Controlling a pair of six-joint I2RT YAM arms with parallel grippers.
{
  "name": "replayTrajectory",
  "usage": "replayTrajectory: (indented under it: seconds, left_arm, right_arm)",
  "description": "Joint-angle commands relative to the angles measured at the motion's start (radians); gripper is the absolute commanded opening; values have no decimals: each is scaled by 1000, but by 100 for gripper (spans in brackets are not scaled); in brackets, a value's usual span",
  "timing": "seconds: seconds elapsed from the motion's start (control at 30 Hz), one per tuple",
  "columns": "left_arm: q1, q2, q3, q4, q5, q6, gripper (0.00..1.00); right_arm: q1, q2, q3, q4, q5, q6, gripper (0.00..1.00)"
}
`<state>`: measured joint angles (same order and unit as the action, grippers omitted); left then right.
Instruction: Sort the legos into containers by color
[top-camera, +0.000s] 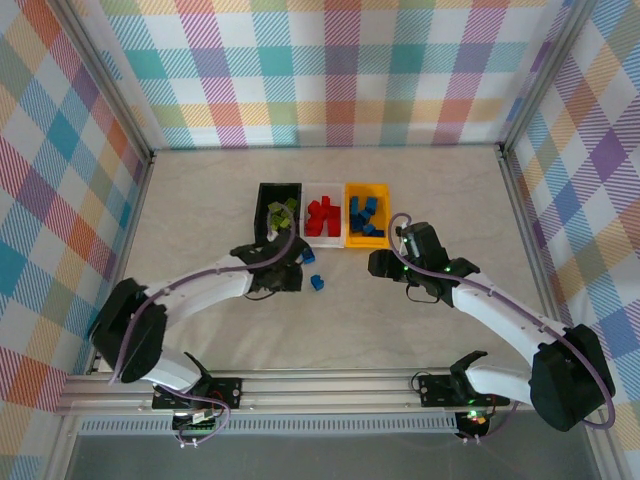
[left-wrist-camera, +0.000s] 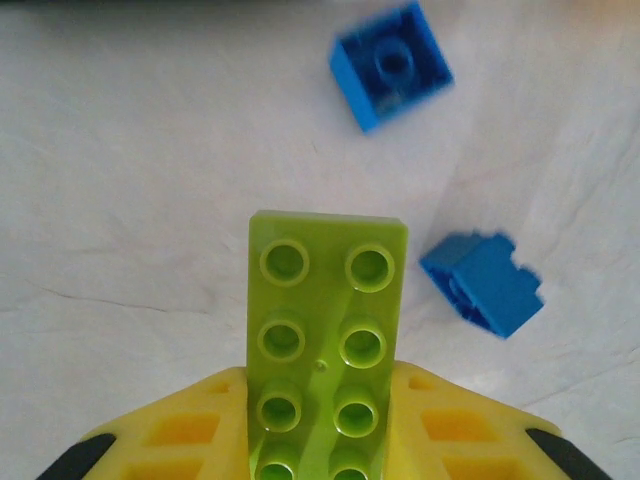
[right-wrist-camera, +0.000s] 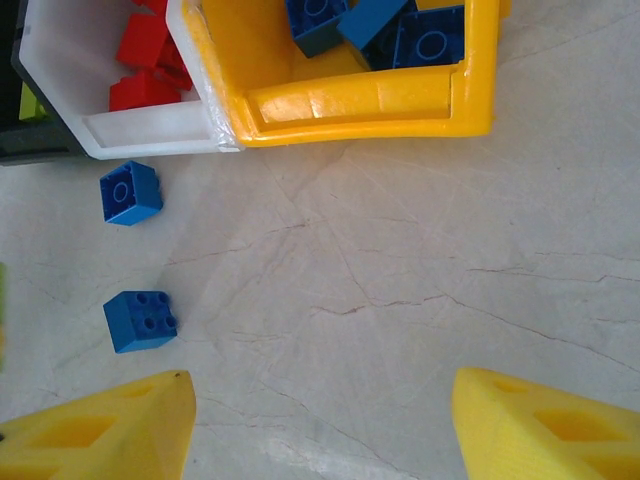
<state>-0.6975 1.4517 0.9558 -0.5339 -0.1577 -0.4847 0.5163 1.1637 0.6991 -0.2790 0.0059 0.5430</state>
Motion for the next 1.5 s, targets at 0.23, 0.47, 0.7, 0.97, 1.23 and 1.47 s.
replayTrajectory:
  seconds: [0.23, 0.47, 0.7, 0.97, 1.23, 1.47]
  left_arm:
    - [210, 224, 376, -52, -25, 64, 25]
    - [259, 431, 589, -95, -67, 61, 24]
    - [286, 527, 683, -133, -53, 47, 44]
    - [273, 400, 604, -78, 30, 26, 74]
    - [224, 37, 214, 64, 133, -57, 100]
    - [199, -221, -157, 130, 166, -158, 100]
  right_arm:
    - [-4, 24, -11, 35, -14, 13, 69]
    - [-5, 19, -11, 30, -24, 10, 69]
    - [4, 22, -17, 40, -85, -20, 73]
    - [114, 116, 60, 36, -73, -68, 78]
    - [268, 376, 240, 35, -13, -122, 77]
    - [330, 591, 410, -5, 17, -145, 72]
